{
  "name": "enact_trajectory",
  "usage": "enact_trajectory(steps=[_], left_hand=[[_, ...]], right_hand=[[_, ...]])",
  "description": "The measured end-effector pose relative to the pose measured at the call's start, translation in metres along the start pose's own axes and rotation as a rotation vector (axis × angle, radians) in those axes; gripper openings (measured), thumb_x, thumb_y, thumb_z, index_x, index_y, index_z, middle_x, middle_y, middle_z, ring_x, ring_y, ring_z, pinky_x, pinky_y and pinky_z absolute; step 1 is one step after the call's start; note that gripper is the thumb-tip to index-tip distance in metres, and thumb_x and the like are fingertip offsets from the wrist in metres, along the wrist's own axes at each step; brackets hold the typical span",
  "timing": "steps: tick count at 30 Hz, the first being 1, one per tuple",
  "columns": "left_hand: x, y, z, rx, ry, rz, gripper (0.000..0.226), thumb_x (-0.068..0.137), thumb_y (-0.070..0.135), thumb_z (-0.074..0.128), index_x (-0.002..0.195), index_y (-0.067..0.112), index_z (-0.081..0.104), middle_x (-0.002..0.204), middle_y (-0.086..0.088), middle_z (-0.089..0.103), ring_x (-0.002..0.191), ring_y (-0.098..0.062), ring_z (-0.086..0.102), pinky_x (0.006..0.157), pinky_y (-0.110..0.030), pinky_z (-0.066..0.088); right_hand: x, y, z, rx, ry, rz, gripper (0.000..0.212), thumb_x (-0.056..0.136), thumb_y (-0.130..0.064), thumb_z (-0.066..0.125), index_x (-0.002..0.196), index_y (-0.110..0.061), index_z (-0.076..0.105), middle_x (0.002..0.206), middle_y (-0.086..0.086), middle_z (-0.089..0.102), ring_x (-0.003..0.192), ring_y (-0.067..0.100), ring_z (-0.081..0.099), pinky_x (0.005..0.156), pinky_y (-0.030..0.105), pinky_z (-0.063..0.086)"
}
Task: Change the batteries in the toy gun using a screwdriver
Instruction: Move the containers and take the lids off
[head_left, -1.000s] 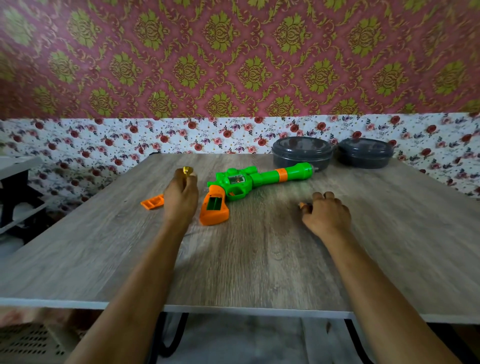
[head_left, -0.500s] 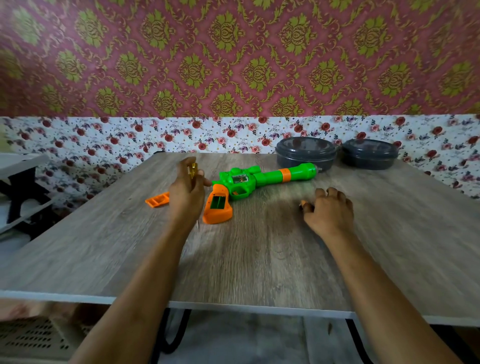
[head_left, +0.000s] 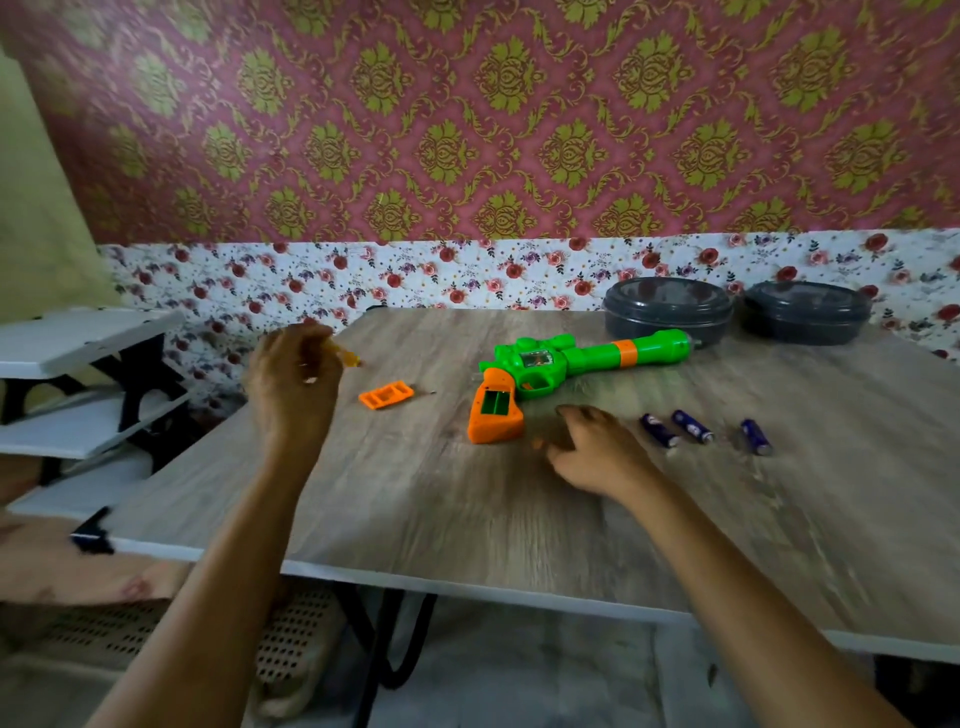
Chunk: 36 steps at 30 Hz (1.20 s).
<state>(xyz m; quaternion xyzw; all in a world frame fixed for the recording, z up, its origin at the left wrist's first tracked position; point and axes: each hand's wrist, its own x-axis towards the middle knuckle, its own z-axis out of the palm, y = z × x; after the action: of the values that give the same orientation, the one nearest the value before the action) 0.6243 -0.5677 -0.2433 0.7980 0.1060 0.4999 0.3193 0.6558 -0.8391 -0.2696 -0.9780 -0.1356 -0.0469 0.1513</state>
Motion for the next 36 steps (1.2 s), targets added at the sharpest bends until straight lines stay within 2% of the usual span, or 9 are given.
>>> enact_trajectory(steps=[2, 3, 6, 10, 13, 17, 25, 36], left_hand=[[0.0, -0.015, -0.007, 0.019, 0.064, -0.11, 0.015, 0.072, 0.003, 0.064, 0.084, 0.012, 0.062, 0.085, -0.012, 0.064, 0.072, -0.026, 0.06, 0.062, -0.032, 0.046], [-0.001, -0.021, -0.008, 0.036, 0.066, -0.152, 0.017, 0.07, 0.002, 0.065, 0.079, 0.015, 0.058, 0.08, -0.01, 0.063, 0.071, -0.027, 0.059, 0.062, -0.034, 0.046], [-0.006, -0.035, -0.004, 0.063, -0.02, -0.236, 0.019, 0.07, -0.001, 0.068, 0.075, 0.012, 0.055, 0.074, -0.007, 0.057, 0.069, -0.025, 0.055, 0.053, -0.028, 0.037], [-0.005, -0.049, 0.002, 0.212, -0.159, -0.344, 0.01, 0.073, 0.007, 0.071, 0.075, 0.012, 0.062, 0.079, -0.009, 0.064, 0.076, -0.028, 0.058, 0.063, -0.033, 0.046], [-0.007, -0.054, 0.003, 0.371, -0.299, -0.353, 0.008, 0.076, 0.015, 0.07, 0.073, 0.017, 0.062, 0.085, -0.011, 0.067, 0.08, -0.03, 0.06, 0.061, -0.03, 0.044], [-0.01, -0.057, 0.004, 0.439, -0.348, -0.287, 0.007, 0.082, 0.014, 0.063, 0.086, 0.017, 0.059, 0.096, -0.014, 0.063, 0.088, -0.032, 0.058, 0.067, -0.035, 0.048], [-0.01, -0.058, 0.002, 0.405, -0.362, -0.289, 0.03, 0.085, 0.019, 0.067, 0.113, 0.019, 0.056, 0.105, -0.011, 0.068, 0.097, -0.03, 0.062, 0.076, -0.038, 0.052], [-0.009, -0.057, 0.002, 0.448, -0.401, -0.277, 0.035, 0.086, 0.024, 0.066, 0.12, 0.018, 0.059, 0.114, -0.012, 0.066, 0.103, -0.03, 0.062, 0.083, -0.04, 0.053]], right_hand=[[0.0, -0.005, 0.007, 0.01, -0.033, 0.013, 0.058, 0.091, -0.048, 0.043, 0.136, -0.011, 0.039, 0.144, 0.014, 0.038, 0.136, 0.028, 0.032, 0.108, 0.035, 0.03], [-0.001, -0.006, 0.011, 0.002, -0.036, 0.019, 0.058, 0.091, -0.049, 0.042, 0.136, -0.012, 0.038, 0.147, 0.013, 0.034, 0.137, 0.027, 0.03, 0.11, 0.035, 0.028], [-0.002, -0.005, 0.019, -0.02, -0.016, 0.019, 0.059, 0.092, -0.049, 0.039, 0.14, -0.014, 0.035, 0.153, 0.012, 0.024, 0.141, 0.027, 0.023, 0.115, 0.036, 0.02], [-0.001, -0.004, 0.02, -0.03, -0.023, 0.009, 0.06, 0.093, -0.051, 0.036, 0.142, -0.016, 0.031, 0.155, 0.01, 0.021, 0.143, 0.026, 0.019, 0.117, 0.038, 0.017], [-0.001, -0.004, 0.019, -0.036, -0.033, 0.012, 0.06, 0.094, -0.051, 0.035, 0.143, -0.017, 0.03, 0.155, 0.009, 0.02, 0.143, 0.026, 0.018, 0.117, 0.038, 0.015], [-0.003, -0.003, 0.017, -0.041, -0.047, 0.016, 0.06, 0.094, -0.051, 0.033, 0.144, -0.018, 0.028, 0.156, 0.007, 0.018, 0.144, 0.025, 0.016, 0.117, 0.037, 0.012], [-0.004, -0.003, 0.018, -0.024, -0.048, 0.018, 0.061, 0.094, -0.052, 0.034, 0.144, -0.017, 0.029, 0.156, 0.008, 0.019, 0.144, 0.026, 0.016, 0.117, 0.037, 0.013], [-0.003, -0.004, 0.018, -0.019, -0.051, 0.013, 0.061, 0.094, -0.051, 0.034, 0.144, -0.017, 0.028, 0.156, 0.009, 0.018, 0.144, 0.027, 0.015, 0.117, 0.038, 0.013]])
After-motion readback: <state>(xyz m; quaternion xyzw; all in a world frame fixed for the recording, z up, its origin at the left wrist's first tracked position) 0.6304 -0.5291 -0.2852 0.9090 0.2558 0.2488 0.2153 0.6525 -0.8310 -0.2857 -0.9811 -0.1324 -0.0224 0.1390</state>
